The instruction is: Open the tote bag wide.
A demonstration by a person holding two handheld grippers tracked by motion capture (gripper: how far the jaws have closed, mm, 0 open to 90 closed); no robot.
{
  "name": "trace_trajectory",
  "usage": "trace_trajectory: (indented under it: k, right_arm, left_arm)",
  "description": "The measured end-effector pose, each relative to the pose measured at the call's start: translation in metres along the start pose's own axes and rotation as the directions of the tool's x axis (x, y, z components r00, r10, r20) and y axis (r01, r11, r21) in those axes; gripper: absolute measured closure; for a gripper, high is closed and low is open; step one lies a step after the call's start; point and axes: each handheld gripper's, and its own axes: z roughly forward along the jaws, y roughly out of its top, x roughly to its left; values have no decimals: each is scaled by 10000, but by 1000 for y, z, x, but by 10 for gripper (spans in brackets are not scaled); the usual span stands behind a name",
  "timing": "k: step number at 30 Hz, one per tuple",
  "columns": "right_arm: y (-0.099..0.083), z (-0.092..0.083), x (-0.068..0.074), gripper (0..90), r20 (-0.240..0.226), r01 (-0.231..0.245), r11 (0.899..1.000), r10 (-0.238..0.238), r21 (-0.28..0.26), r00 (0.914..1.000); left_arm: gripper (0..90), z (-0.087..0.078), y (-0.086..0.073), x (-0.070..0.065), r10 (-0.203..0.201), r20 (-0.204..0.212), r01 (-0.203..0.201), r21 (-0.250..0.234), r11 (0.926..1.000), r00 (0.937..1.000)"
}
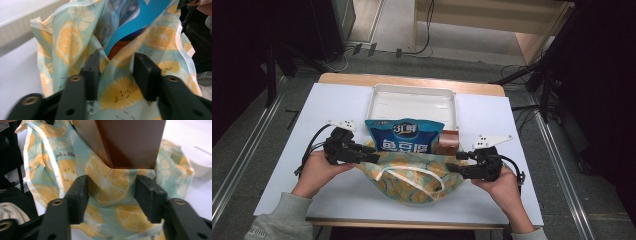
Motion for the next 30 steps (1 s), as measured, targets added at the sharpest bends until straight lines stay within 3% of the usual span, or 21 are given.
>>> trace_trajectory:
  k: [6, 8, 12, 18, 23, 30]
  right_arm:
    - [-7, -1, -1, 725, 114, -240, 9996, 239, 123, 9996]
    - [-8, -1, -2, 794, 91, -649, 9974, 646, 309, 9979]
    - [-9, -2, 0, 880, 4, -781, 9960, 782, 436, 9969]
    - [-8, -8, 7, 887, -55, -172, 9994, 173, 288, 9998]
    - [-7, -13, 11, 891, -210, -180, 9998, 183, 127, 9996]
    - [-11, -16, 21, 890, -363, -48, 9999, 52, 109, 9993]
  left_arm:
    - [773, 1, -4, 2, -485, -71, 484, -52, 9988, 9988]
    - [825, 0, -5, 2, -441, -134, 440, -18, 9990, 9989]
    - [898, 0, -6, -1, -293, -14, 293, 172, 9994, 9996]
    - [900, -10, -8, -9, -105, 86, 106, -89, 9999, 9999]
    - [900, -21, -10, -18, 29, 344, -13, -478, 9989, 9994]
    - [900, -23, -23, -25, 32, 453, -6, -571, 9984, 9990]
